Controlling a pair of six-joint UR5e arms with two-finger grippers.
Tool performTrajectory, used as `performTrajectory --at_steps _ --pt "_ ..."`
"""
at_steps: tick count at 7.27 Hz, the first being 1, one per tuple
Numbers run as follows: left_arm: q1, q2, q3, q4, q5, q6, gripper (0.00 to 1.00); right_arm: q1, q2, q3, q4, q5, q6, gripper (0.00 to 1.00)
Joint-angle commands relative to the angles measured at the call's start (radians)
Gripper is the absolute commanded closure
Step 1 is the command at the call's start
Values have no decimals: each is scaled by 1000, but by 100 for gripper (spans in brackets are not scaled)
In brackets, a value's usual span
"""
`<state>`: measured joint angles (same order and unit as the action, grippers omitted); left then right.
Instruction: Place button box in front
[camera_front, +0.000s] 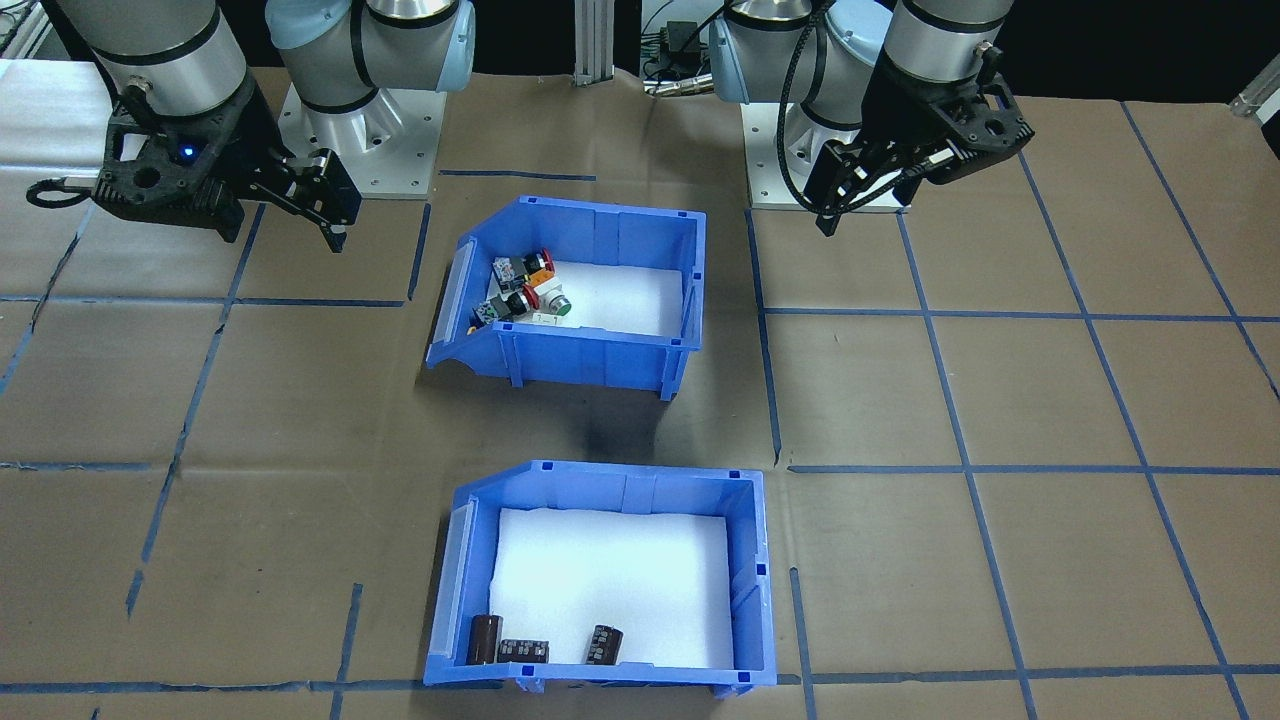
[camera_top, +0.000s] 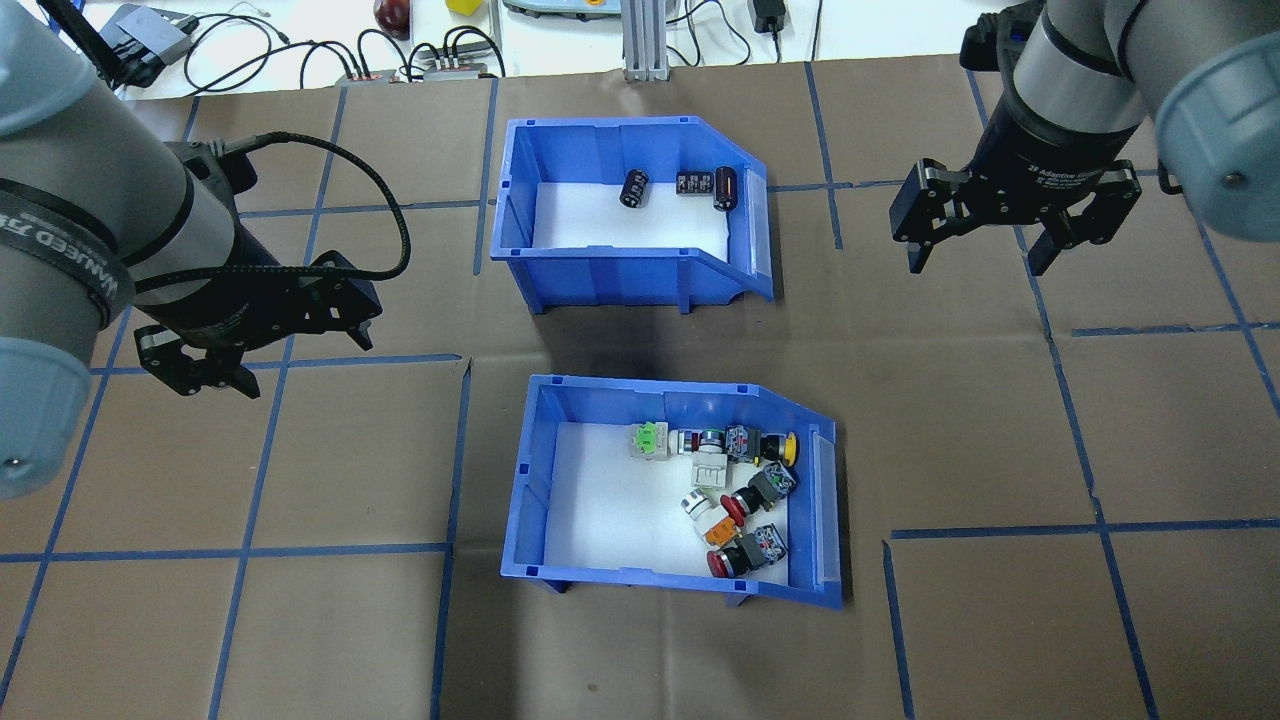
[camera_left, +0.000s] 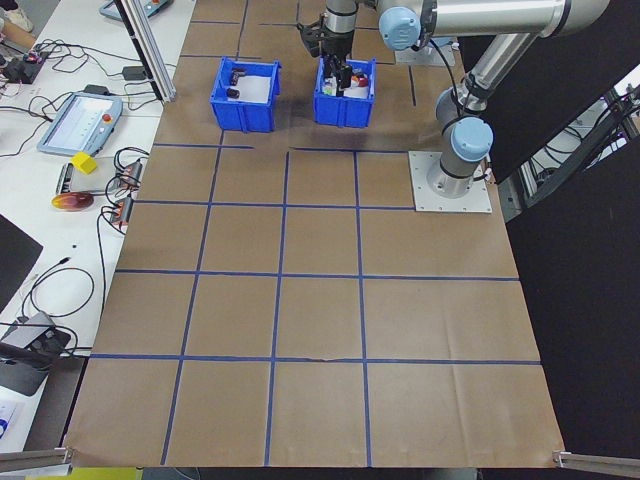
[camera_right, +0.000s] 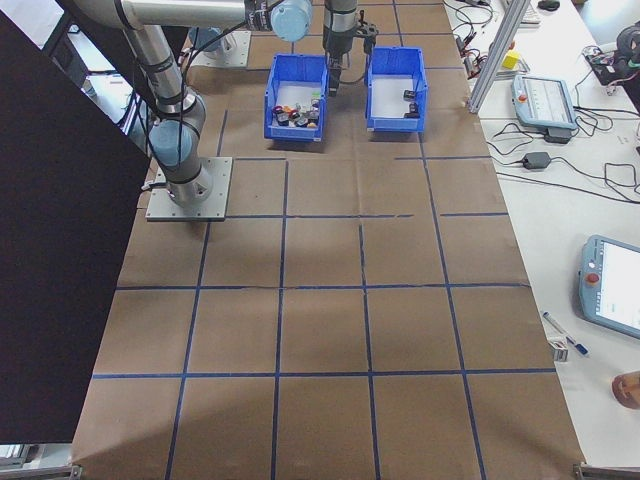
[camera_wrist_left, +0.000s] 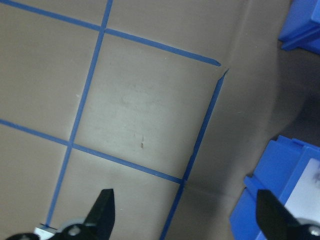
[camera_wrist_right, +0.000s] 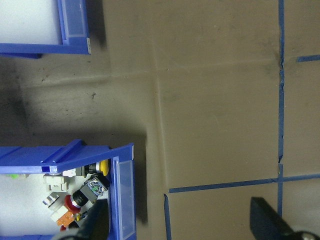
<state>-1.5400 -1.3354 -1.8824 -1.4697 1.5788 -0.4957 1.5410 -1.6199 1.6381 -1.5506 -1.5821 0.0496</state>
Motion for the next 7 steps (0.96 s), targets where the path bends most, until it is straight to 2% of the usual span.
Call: performTrajectory --at_steps 1,3,4,6,7 --pt "-130 -4 -72 15 -33 -419 3 7 15 -6 -6 11 -145 0" --pt "-306 -7 -136 31 -39 -881 3 10 64 -30 -16 4 -368 0" --pt "-372 2 -183 119 -46 -1046 3 22 111 -68 -17 8 -493 0" --pt "-521 -2 -341 440 -43 -1298 3 101 243 -211 -20 13 -736 0" --pt "-547 -13 -362 486 -49 -1380 3 129 317 -289 -38 19 -829 0"
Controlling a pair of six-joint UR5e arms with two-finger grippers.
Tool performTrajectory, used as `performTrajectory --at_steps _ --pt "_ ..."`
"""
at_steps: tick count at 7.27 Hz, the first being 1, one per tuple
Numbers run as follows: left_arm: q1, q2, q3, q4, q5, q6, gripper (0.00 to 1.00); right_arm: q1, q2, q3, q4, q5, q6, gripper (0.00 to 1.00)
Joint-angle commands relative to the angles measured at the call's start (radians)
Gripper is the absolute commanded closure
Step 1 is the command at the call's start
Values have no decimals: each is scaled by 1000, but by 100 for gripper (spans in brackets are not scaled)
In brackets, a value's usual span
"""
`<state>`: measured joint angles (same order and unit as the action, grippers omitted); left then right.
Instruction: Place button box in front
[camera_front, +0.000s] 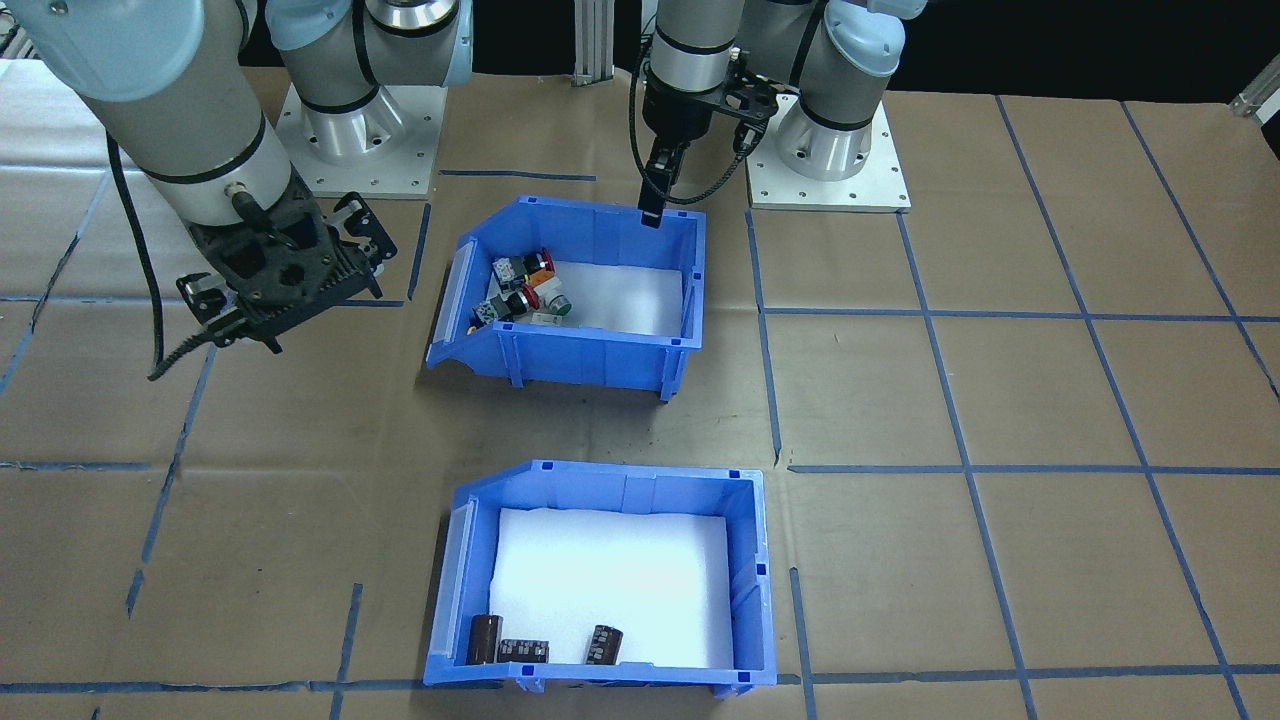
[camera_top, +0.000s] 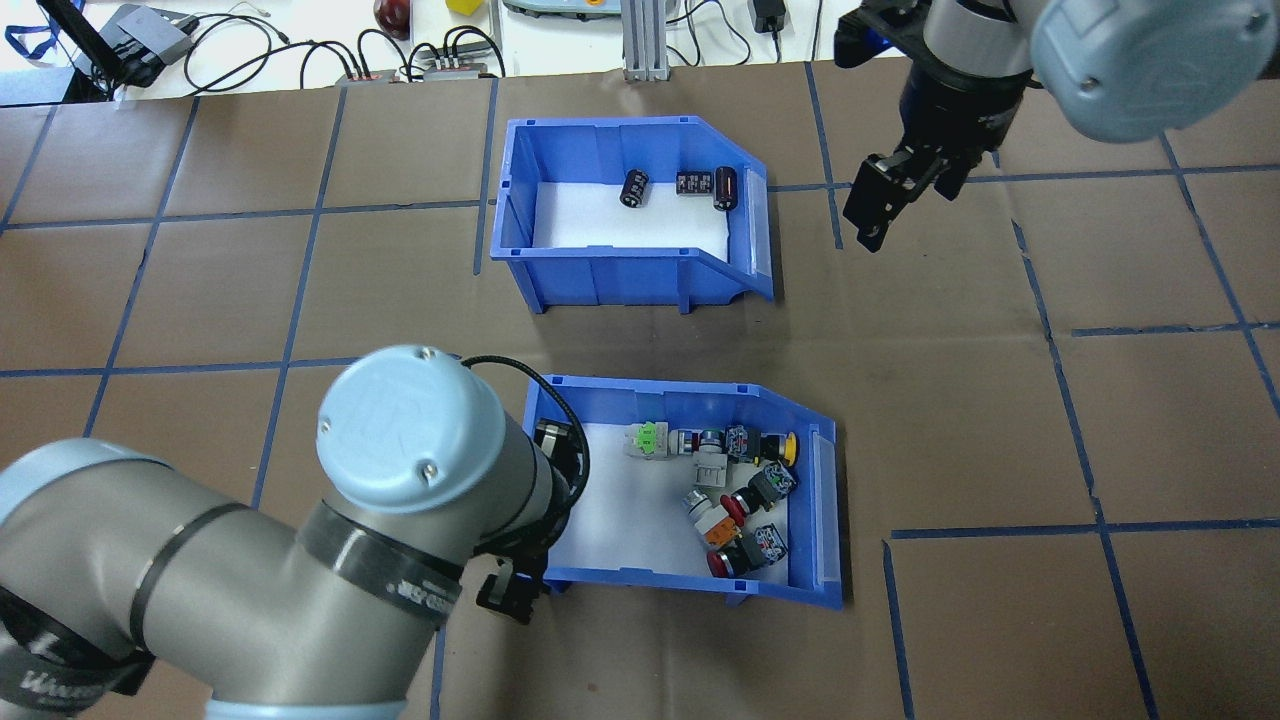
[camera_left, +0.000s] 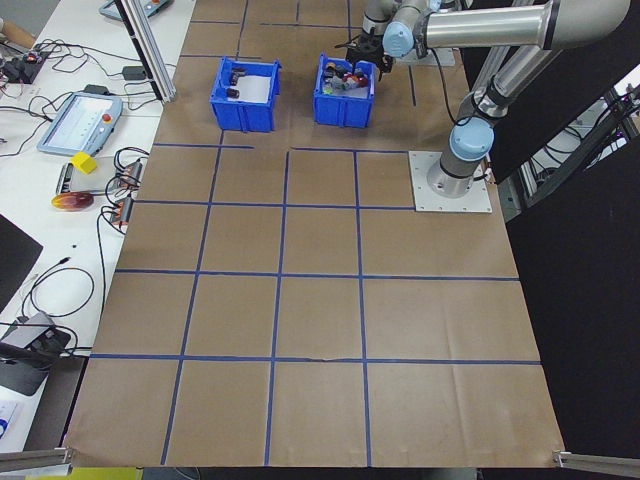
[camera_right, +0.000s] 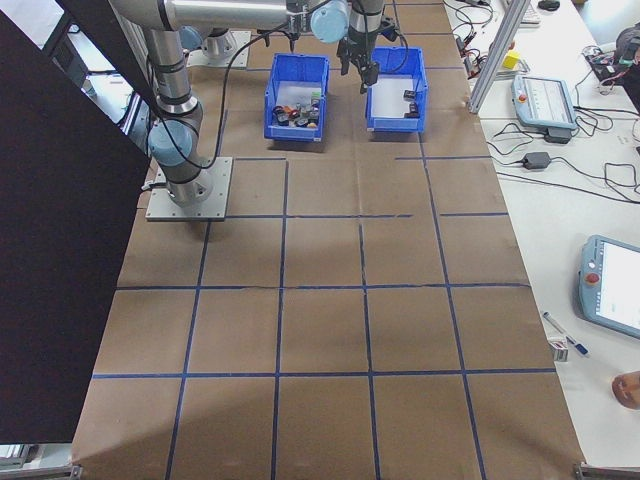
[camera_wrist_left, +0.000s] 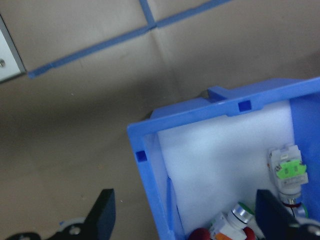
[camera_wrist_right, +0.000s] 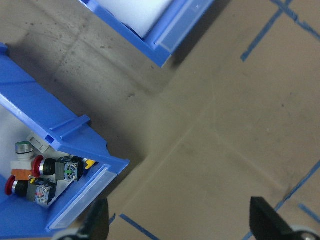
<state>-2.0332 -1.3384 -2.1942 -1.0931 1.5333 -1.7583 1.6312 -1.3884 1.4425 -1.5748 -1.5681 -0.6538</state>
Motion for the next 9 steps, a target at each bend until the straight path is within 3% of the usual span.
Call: performTrajectory --at_steps 1,3,5,7,9 --pt "-65 -42 -50 127 -4 -195 3 89 156 -167 -14 19 -166 0" --pt "-105 -117 -55 207 -4 -264 3 192 280 -297 -14 19 -289 0" --pt "-148 -201 -53 282 5 -288 4 292 362 -368 -17 14 -322 0" --pt "-150 -209 -56 280 -1 -285 18 338 402 -370 -43 13 -375 0" --pt "-148 -212 -64 272 1 -289 66 370 445 -364 -70 13 -385 0"
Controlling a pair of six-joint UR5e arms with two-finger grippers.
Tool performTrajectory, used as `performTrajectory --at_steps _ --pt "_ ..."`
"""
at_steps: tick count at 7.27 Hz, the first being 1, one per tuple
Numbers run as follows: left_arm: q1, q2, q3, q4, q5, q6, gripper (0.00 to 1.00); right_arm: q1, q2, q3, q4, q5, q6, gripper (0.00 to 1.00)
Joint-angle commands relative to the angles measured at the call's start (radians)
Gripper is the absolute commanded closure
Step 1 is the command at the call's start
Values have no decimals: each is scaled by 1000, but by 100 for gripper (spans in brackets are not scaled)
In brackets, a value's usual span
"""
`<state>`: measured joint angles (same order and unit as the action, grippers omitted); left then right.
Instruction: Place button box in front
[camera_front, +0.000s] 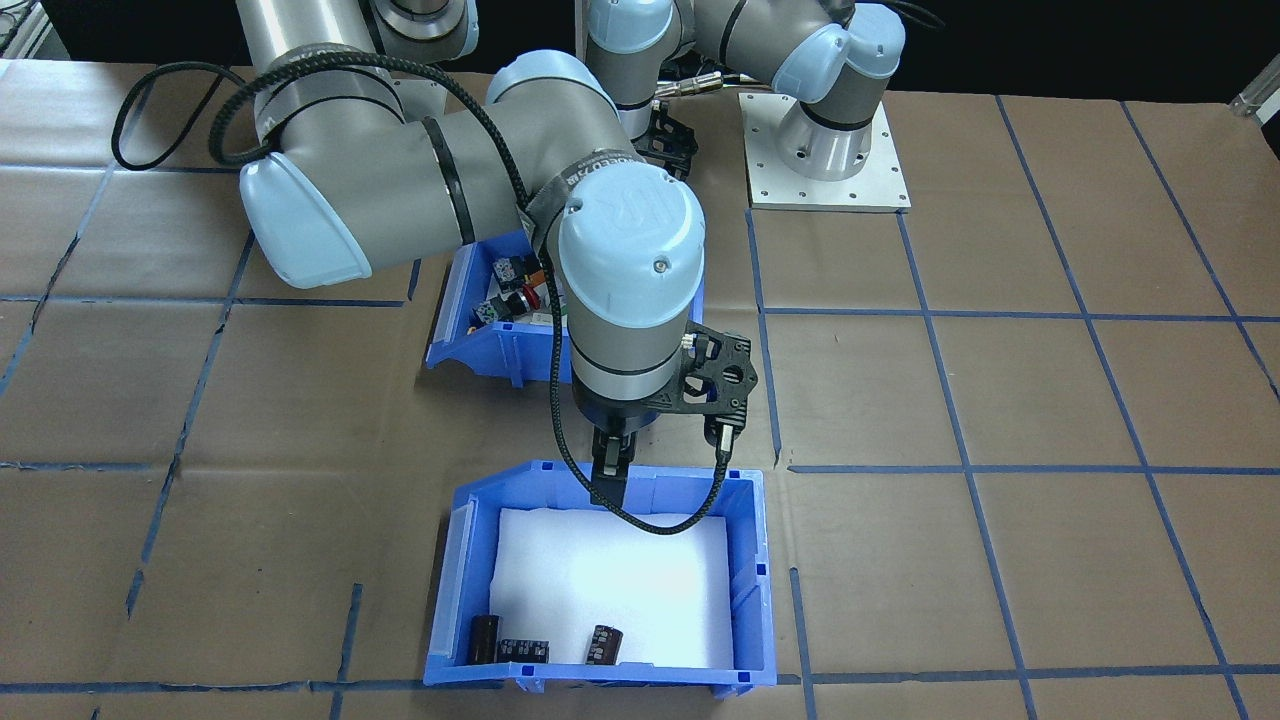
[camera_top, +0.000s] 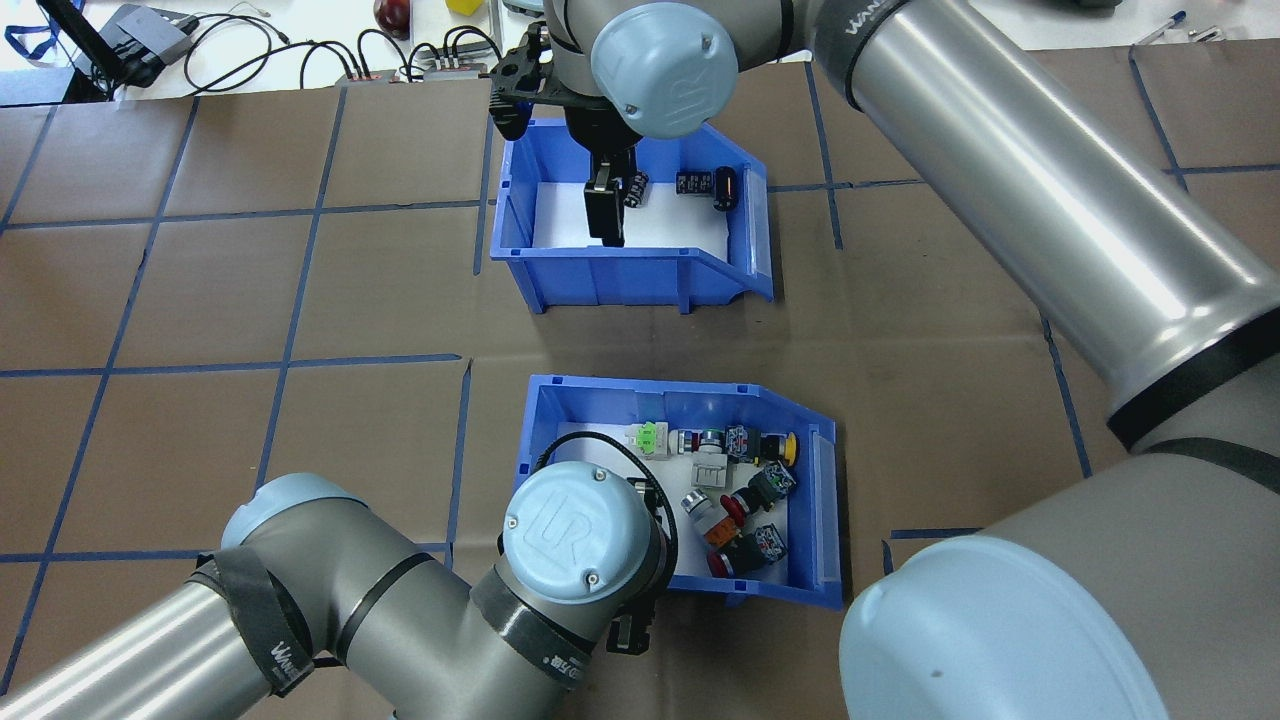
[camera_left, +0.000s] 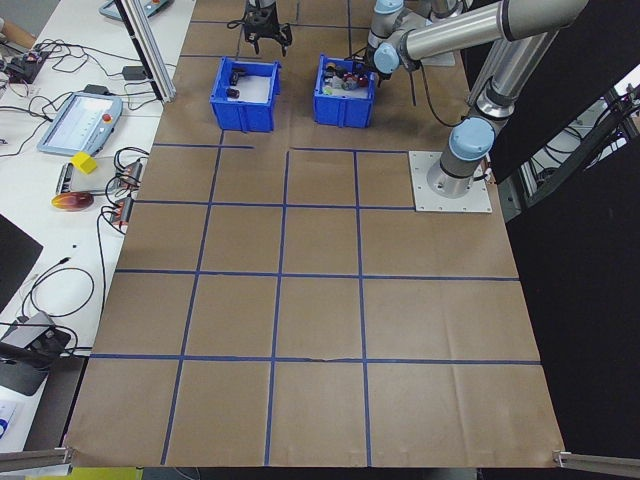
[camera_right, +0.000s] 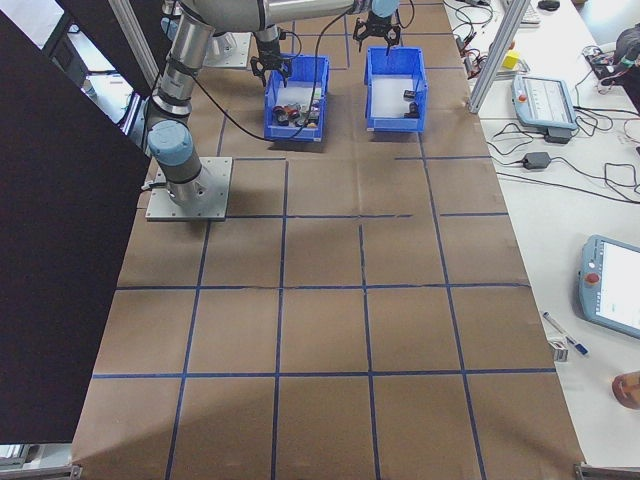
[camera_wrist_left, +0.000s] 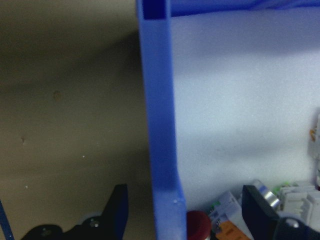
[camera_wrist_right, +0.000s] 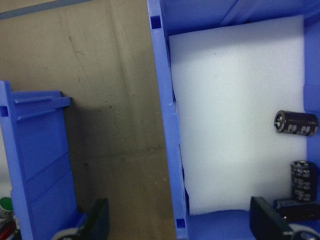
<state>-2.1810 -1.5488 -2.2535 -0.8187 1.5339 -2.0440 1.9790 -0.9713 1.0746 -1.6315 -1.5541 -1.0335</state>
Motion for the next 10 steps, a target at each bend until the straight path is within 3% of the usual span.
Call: performTrajectory --at_steps 1,2,5,6,7,8,10 --pt "0 3 -4 -1 3 -2 95 32 52 5 -31 -4 -5 0" --pt "4 4 -4 0 5 10 100 35 66 18 -62 -3 -5 0" --pt "26 61 2 -8 21 21 100 32 108 97 -186 -9 -2 0" --pt "76 112 2 -46 26 21 100 35 109 116 -194 -11 3 0" --pt "131 180 0 -107 28 37 100 31 112 116 -224 -11 3 7" --pt "182 234 0 -197 26 94 100 31 114 119 -234 -14 0 47" --pt "237 277 -1 -253 28 134 100 27 120 105 -235 -20 1 88"
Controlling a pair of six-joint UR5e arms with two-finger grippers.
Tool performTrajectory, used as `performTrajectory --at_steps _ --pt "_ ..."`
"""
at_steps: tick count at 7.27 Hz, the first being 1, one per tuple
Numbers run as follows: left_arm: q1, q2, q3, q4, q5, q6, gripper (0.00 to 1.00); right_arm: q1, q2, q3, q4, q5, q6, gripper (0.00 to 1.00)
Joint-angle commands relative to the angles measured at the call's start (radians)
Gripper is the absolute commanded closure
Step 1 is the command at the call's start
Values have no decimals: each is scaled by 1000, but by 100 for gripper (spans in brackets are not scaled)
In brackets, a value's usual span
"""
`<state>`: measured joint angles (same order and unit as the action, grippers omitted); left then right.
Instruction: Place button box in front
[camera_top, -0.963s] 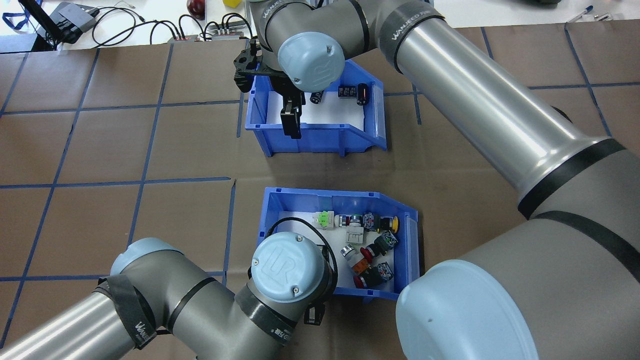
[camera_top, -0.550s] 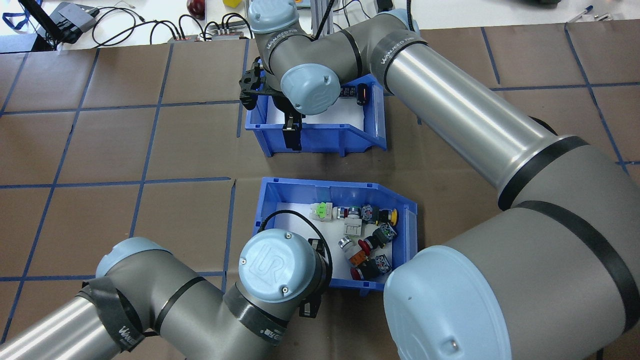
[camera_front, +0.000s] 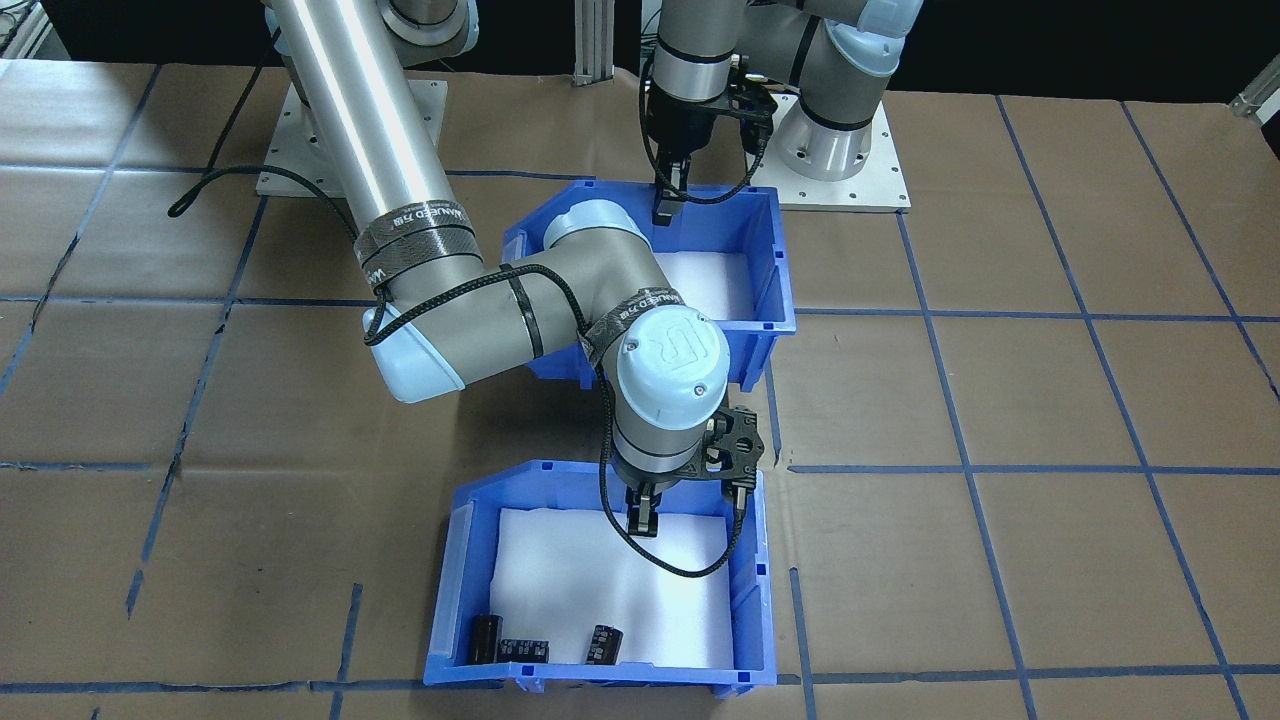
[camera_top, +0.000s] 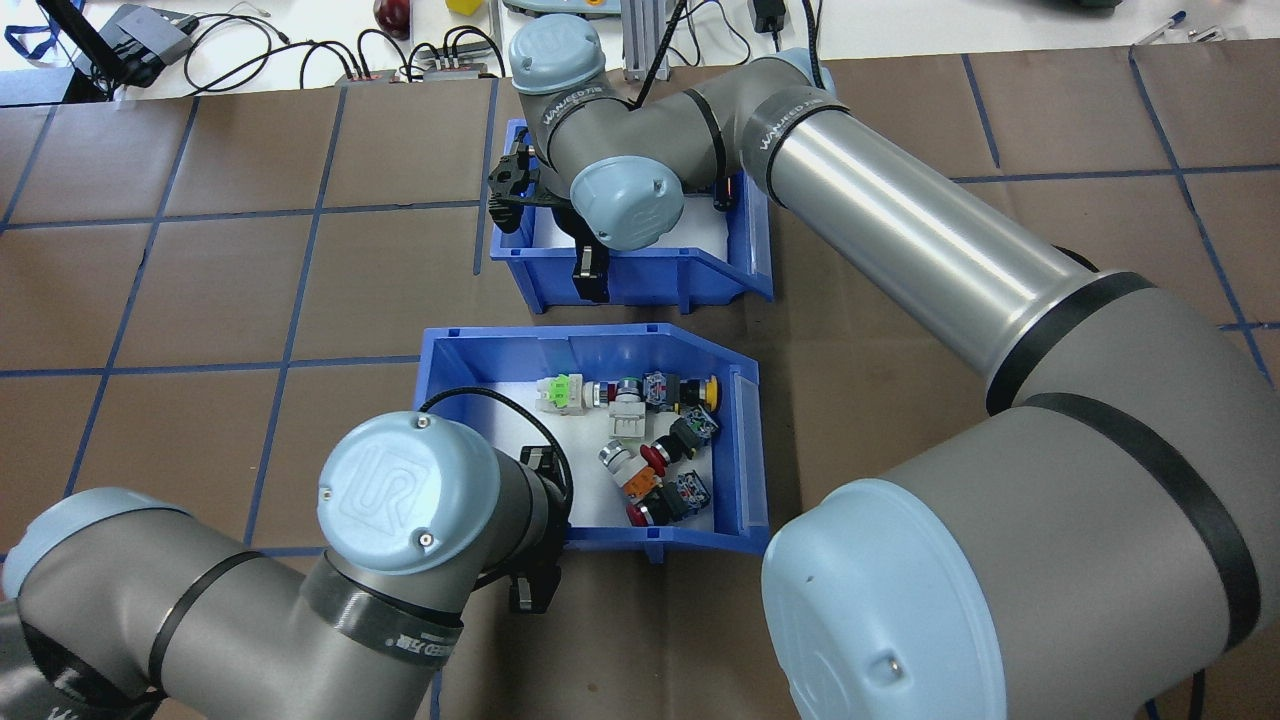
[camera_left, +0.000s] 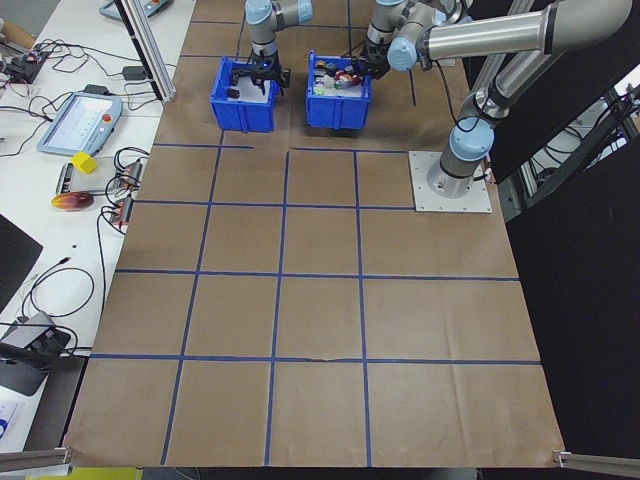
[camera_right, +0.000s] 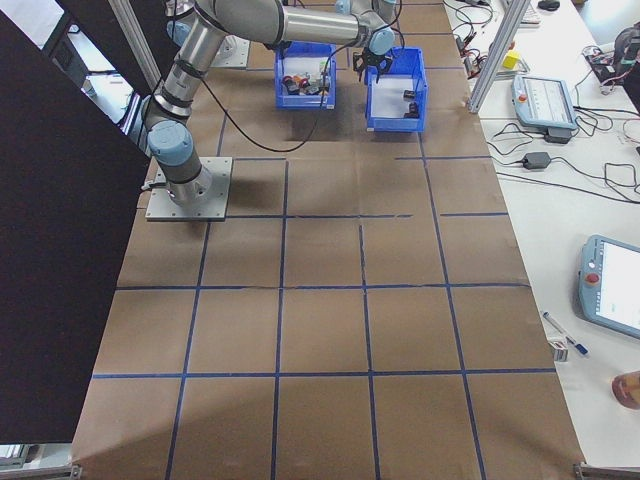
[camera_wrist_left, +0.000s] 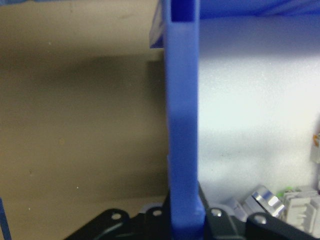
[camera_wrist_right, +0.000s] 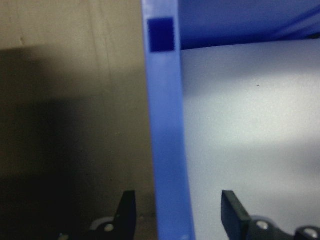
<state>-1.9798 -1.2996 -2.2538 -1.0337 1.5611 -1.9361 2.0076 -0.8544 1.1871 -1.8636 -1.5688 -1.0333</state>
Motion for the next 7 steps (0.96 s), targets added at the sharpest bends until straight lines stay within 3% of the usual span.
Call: performTrajectory --at_steps 1,4,6,7 --pt "38 31 0 -39 26 26 100 -4 -1 -15 -11 -32 -4 95" --pt "68 42 0 -63 33 25 100 -56 -26 -101 -10 -65 -25 96" --pt "145 75 0 -74 33 74 100 -165 -61 -89 3 -77 -182 97" --pt "177 69 6 -68 31 100 100 -246 -93 -81 62 -77 -294 97"
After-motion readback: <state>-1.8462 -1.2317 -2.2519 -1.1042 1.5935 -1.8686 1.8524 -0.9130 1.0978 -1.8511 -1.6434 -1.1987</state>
